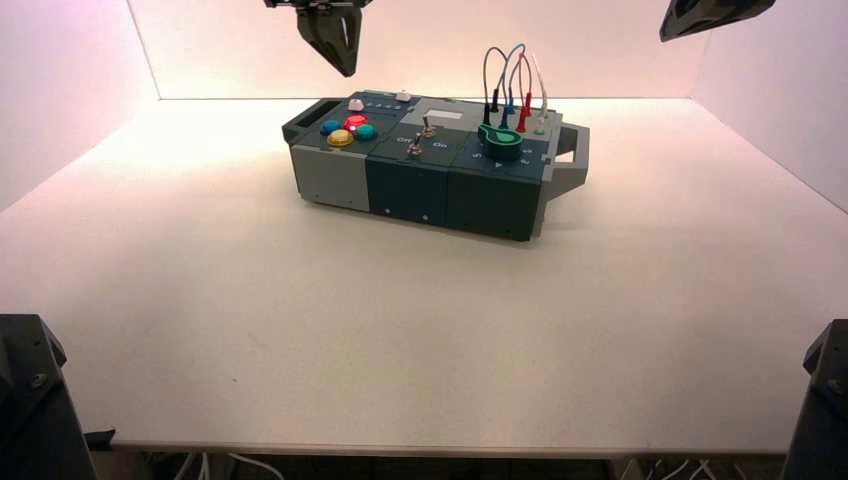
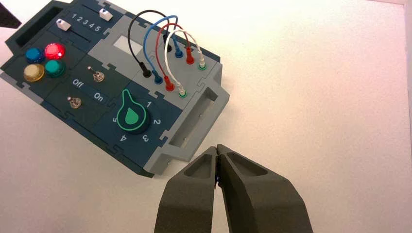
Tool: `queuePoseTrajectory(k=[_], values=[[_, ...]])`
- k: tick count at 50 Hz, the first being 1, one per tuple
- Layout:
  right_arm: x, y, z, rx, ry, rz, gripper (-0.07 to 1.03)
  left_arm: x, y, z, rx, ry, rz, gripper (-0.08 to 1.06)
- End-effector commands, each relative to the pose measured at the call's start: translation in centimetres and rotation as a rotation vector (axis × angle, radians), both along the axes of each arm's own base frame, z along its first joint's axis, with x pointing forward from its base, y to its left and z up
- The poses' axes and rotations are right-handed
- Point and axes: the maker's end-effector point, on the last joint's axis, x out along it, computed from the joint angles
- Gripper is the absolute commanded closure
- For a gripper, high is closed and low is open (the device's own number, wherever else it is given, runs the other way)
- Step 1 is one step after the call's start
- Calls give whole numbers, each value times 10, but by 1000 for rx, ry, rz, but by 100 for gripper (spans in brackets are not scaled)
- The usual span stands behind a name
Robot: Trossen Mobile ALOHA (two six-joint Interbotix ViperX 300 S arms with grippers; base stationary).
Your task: Push the red button with the left gripper.
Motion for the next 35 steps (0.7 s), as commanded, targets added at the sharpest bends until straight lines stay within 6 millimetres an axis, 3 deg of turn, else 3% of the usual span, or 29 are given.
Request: queuePoseTrajectory(k=[1,20,35], values=[[8,2,15,4,-40,6,98,-1,-1,17,-14,-53,-11,101],[6,1,1,-13,2,9,98,-6,1,8,-15,-61,-7,101],[9,2,4,-10,-4,9,98,-5,1,4,-14,-61,-5,101]])
